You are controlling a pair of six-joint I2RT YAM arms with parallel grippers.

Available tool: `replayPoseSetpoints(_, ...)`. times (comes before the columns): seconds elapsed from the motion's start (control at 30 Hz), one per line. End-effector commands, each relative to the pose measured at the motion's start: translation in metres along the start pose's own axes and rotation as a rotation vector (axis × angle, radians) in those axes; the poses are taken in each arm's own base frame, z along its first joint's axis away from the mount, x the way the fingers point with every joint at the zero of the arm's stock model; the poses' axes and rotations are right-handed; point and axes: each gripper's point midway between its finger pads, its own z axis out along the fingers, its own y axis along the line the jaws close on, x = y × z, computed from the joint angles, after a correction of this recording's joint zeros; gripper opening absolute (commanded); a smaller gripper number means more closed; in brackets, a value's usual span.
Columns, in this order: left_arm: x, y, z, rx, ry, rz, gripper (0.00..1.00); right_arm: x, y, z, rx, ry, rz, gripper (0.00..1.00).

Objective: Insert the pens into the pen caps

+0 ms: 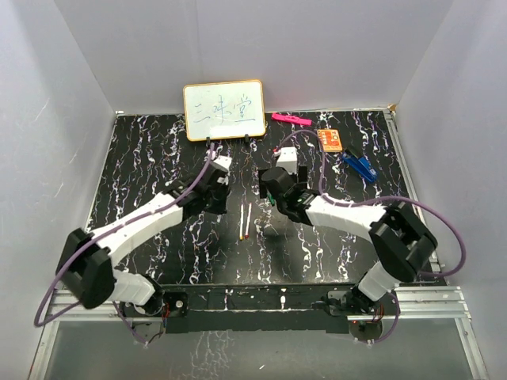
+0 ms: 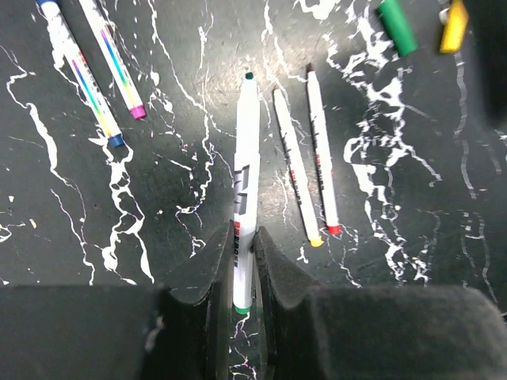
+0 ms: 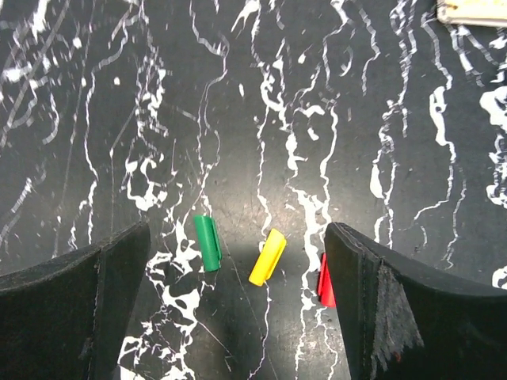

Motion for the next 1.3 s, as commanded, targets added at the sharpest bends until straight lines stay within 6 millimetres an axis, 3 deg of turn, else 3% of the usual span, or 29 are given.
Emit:
replayPoseSetpoints(0.0, -0.013, -0.005, -0.021, 0.073, -0.119, 0.003, 0.00, 0.015, 0.013, 0.008, -0.041, 0.099, -0.072, 0.87)
replayPoseSetpoints(0.23, -0.015, -0.022, -0.028, 0.193, -0.175, 0.011, 0.00, 0.036, 0.020, 0.018, -0.063, 0.179, -0.093, 0.72)
replayPoseSetpoints(0.6, -0.022, -0.037, -0.037, 0.303, -0.264, 0.005, 0.00, 0.042, 0.029, 0.024, -0.096, 0.217, -0.126, 0.46)
replayPoseSetpoints(0.67, -0.021, -0.040, -0.037, 0.319, -0.265, 0.004, 0.00, 0.053, 0.030, 0.030, -0.088, 0.243, -0.147, 0.42)
replayPoseSetpoints(1.27, -0.017, -0.041, -0.033, 0.328, -0.255, -0.006, 0.00, 0.070, 0.042, 0.047, -0.103, 0.285, -0.179, 0.42)
